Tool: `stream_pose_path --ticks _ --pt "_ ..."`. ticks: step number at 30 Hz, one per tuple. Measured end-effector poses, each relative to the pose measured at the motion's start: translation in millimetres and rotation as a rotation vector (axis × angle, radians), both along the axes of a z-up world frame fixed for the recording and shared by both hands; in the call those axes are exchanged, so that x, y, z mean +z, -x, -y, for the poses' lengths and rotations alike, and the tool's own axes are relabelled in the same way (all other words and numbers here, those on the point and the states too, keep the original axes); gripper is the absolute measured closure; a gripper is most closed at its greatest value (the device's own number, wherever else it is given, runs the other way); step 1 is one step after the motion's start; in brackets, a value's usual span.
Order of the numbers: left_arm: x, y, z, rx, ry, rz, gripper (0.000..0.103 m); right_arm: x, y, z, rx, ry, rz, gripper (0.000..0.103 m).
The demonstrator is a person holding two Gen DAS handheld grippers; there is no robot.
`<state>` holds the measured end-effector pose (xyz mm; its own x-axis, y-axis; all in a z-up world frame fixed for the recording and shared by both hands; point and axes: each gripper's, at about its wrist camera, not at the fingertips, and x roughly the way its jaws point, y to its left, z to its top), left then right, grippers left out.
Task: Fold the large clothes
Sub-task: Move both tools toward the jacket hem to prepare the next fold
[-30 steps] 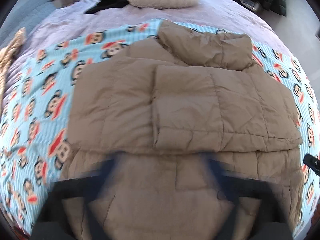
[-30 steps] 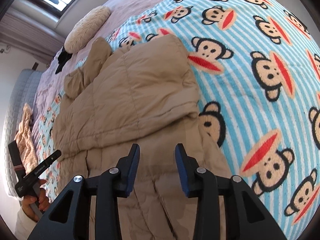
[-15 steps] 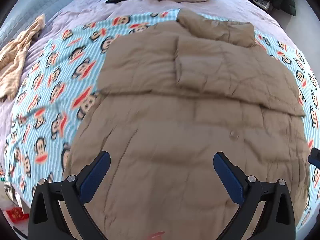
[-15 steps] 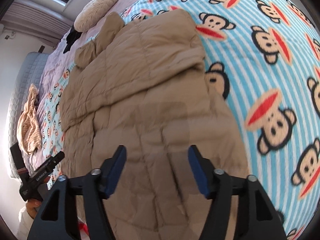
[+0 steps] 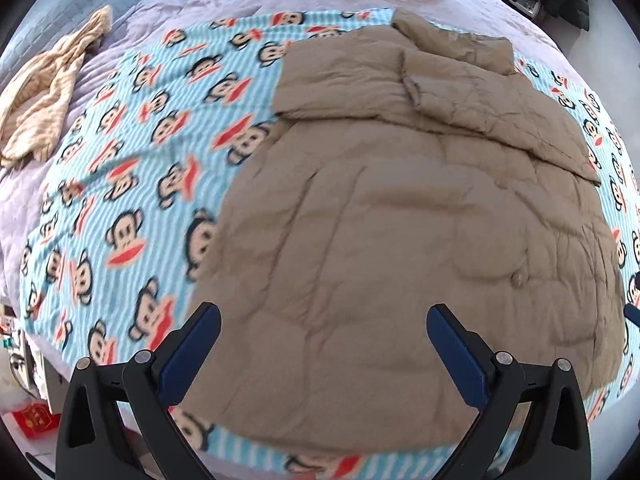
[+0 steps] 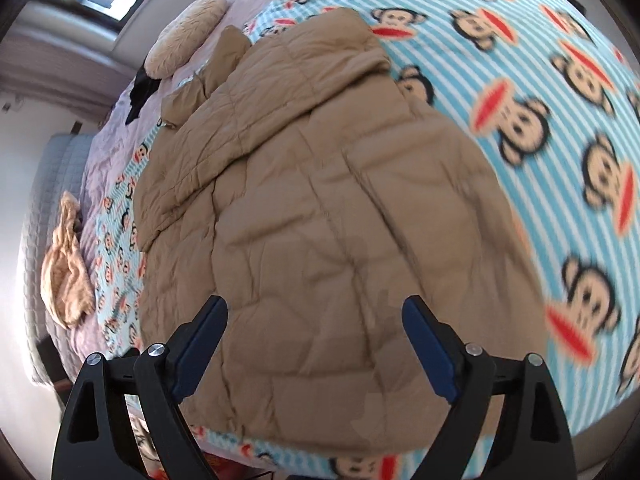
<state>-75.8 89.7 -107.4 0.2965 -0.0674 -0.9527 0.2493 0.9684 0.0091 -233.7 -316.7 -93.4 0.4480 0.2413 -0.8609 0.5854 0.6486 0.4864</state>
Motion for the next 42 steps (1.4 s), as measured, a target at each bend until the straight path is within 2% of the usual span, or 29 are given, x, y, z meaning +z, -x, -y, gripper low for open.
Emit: stream_pose_path --ticks 2,15,21,24,28,32,42 --pt "1.4 4.2 -12.9 0.009 0.006 -0.008 0.000 0.8 12.4 -3.7 -0.035 -0.038 0.000 0.012" --pt "-6.8 25.8 -70.3 0.024 0.183 -0.131 0.000 3.6 79.6 -26.9 -0.201 -0.171 -0.019 0.012" --pt "-12.1 36.9 -96.5 0.112 0.310 -0.193 0.000 -10.9 100.4 -23.0 -0.280 -0.270 -0.035 0.012" --pt "-19.8 44.0 -103.6 0.178 0.333 -0.218 0.000 -14.5 101.9 -20.4 -0.279 -0.297 -0.043 0.012" --pt "-33.2 54.1 -103.9 0.218 0.361 -0.260 0.000 -19.0 107.1 -11.2 -0.280 -0.328 -0.041 0.012" --pt "-47.2 57.9 -101.1 0.243 0.379 -0.279 0.000 -35.7 117.6 -4.1 -0.315 -0.388 -0.057 0.012" --pt "-85.3 36.8 -69.7 0.271 0.457 -0.340 0.000 -66.2 141.9 8.9 -0.436 -0.484 -0.037 0.012"
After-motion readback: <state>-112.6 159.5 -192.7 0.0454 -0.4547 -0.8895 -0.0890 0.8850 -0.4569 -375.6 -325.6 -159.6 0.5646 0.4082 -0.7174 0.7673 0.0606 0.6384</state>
